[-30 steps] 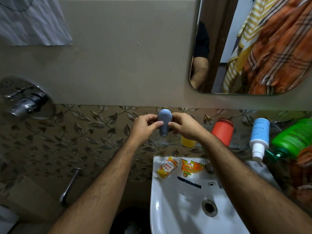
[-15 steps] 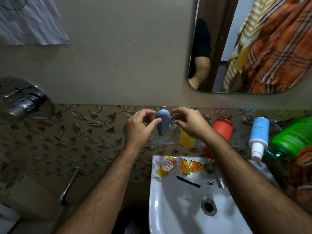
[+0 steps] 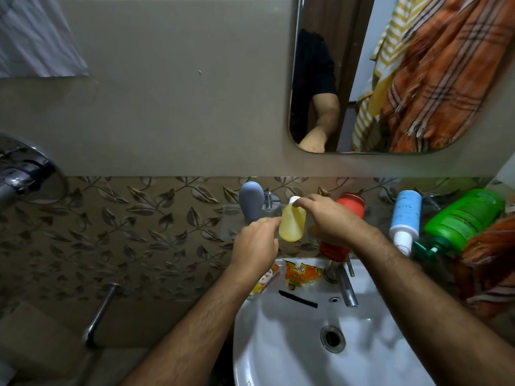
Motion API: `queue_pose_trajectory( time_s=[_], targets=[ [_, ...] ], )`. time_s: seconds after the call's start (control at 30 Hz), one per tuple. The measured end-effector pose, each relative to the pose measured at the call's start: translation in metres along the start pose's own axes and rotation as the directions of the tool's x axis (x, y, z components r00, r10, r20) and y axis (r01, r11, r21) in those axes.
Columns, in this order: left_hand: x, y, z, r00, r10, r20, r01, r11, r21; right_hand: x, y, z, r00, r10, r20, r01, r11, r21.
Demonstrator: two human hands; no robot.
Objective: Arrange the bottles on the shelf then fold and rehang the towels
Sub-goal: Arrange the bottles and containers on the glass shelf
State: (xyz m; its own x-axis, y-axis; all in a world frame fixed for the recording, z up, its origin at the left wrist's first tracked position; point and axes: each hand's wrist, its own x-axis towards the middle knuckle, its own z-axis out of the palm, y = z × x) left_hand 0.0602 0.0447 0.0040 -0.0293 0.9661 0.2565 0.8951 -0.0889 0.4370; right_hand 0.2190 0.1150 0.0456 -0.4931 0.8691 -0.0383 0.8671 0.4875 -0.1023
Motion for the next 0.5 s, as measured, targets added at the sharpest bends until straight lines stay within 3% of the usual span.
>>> queue_pose_trajectory(
  time_s=[0.33,0.5],
  targets=[
    [0.002,0.003,0.002,0.999,-0.053,0.007,0.053,0.999,-0.010,-0.005,0.004,0.002,0.997,-0.067,-0.029,0.068,0.997,0.038],
    [0.006,0.001,0.004,0.988,-0.093,-0.125,0.070,0.982,-0.177,-0.009,0.014,-0.006,0.996,-0.082,-0.037,0.088,0.973,0.213]
  ],
)
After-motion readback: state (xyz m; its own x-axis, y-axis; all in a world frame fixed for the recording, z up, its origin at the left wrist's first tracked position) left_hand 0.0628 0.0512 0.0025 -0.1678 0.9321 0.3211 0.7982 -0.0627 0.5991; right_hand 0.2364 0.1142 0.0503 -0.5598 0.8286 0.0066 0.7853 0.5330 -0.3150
